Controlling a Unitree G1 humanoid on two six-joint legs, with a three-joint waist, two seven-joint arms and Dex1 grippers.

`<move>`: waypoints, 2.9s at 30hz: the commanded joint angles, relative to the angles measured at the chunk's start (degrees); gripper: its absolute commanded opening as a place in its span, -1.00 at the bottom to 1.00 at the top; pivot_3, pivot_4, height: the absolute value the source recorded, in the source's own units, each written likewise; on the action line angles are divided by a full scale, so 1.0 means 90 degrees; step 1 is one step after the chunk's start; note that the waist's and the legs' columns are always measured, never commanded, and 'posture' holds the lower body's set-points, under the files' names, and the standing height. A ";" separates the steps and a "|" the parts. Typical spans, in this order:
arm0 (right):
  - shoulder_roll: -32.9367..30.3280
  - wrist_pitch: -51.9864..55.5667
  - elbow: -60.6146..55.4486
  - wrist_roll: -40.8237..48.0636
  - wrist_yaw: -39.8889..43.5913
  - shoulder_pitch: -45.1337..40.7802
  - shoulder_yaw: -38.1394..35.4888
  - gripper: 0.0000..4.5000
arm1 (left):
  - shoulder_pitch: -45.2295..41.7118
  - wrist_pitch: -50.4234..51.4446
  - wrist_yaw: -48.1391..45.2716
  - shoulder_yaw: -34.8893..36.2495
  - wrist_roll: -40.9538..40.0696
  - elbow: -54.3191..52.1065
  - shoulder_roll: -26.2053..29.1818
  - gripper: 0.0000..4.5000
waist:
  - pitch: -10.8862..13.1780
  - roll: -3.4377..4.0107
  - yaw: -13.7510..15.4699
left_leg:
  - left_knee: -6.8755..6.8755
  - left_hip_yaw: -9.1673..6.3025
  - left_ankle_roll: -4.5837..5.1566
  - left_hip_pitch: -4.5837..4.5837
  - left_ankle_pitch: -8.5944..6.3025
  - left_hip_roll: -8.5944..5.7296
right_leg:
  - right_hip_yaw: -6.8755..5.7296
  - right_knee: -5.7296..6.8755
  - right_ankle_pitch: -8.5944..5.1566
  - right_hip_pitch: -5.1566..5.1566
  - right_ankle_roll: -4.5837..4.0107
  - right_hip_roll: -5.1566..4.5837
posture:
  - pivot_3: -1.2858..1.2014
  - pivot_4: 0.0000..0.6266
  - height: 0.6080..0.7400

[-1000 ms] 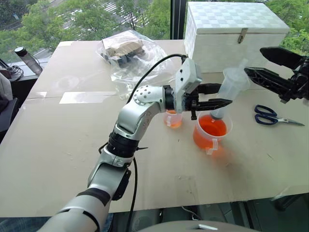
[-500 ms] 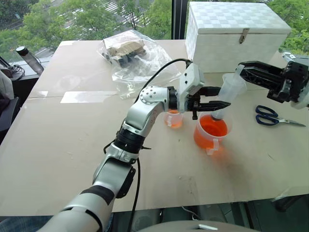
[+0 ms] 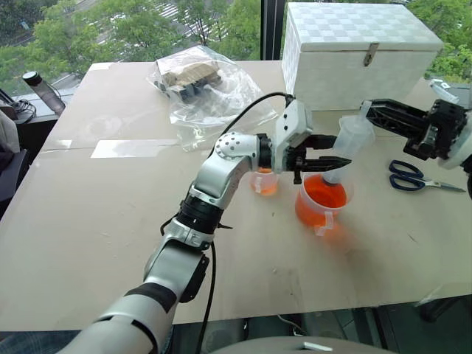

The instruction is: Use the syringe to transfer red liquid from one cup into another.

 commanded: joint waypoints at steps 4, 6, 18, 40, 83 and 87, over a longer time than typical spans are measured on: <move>0.0264 -0.0313 0.0336 0.0408 -0.0790 -0.0500 -0.0703 -0.96 | 0.0133 -0.0064 -0.0194 -0.0254 0.0084 -0.0219 -0.0061 -0.38 | 0.0000 0.0000 0.0006 | 0.0000 0.0001 0.0000 0.0000 0.0000 0.0000 | -0.0001 0.0000 0.0000 0.0001 0.0000 -0.0001 | 0.03 -0.52 1.00; 0.0329 -0.0351 0.0445 0.0522 -0.0959 -0.0533 -0.0801 -0.96 | 0.0140 -0.0058 -0.0204 -0.0260 0.0096 -0.0221 -0.0057 -0.38 | 0.0000 0.0000 0.0002 | 0.0001 0.0001 0.0000 0.0000 0.0000 0.0000 | 0.0001 0.0000 0.0000 0.0000 0.0000 -0.0001 | 0.03 -0.52 1.00; 0.0331 -0.0444 0.0625 0.0690 -0.1214 -0.0441 -0.0948 -0.96 | 0.0129 -0.0033 -0.0220 -0.0243 0.0109 -0.0180 -0.0028 -0.38 | 0.0000 0.0000 0.0003 | 0.0000 0.0001 0.0000 0.0000 0.0000 0.0000 | 0.0000 0.0001 0.0000 0.0000 0.0000 0.0000 | 0.03 -0.52 1.00; -0.0567 0.0032 0.0642 0.0723 0.0097 0.0594 -0.1460 0.65 | -0.0198 -0.0065 -0.0006 0.0054 0.0047 -0.0235 -0.0076 -0.38 | 0.0000 0.0002 0.0005 | 0.0000 0.0001 0.0003 -0.0005 -0.0002 0.0000 | -0.0002 -0.0002 0.0000 0.0000 0.0000 0.0000 | 0.03 -0.52 1.00; 0.0669 -0.0687 0.0577 -0.0088 0.0045 -0.0703 -0.0122 0.85 | -0.0317 0.1487 0.1077 0.1421 -0.0562 -0.1302 0.1969 -0.38 | -0.0006 0.0022 -0.0015 | 0.0000 0.0002 0.0002 0.0004 -0.0001 0.0002 | 0.0003 -0.0001 0.0000 0.0000 0.0001 0.0007 | 0.03 -0.52 1.00; 0.1005 -0.0794 0.0792 -0.0475 -0.0136 -0.1562 0.0342 0.85 | -0.0132 0.1411 0.1144 0.1374 -0.0537 -0.1339 0.1887 -0.38 | -0.0004 0.0020 0.0019 | 0.0001 -0.0002 0.0002 -0.0002 -0.0001 0.0002 | -0.0005 -0.0002 0.0000 -0.0001 0.0001 0.0002 | 0.03 -0.52 1.00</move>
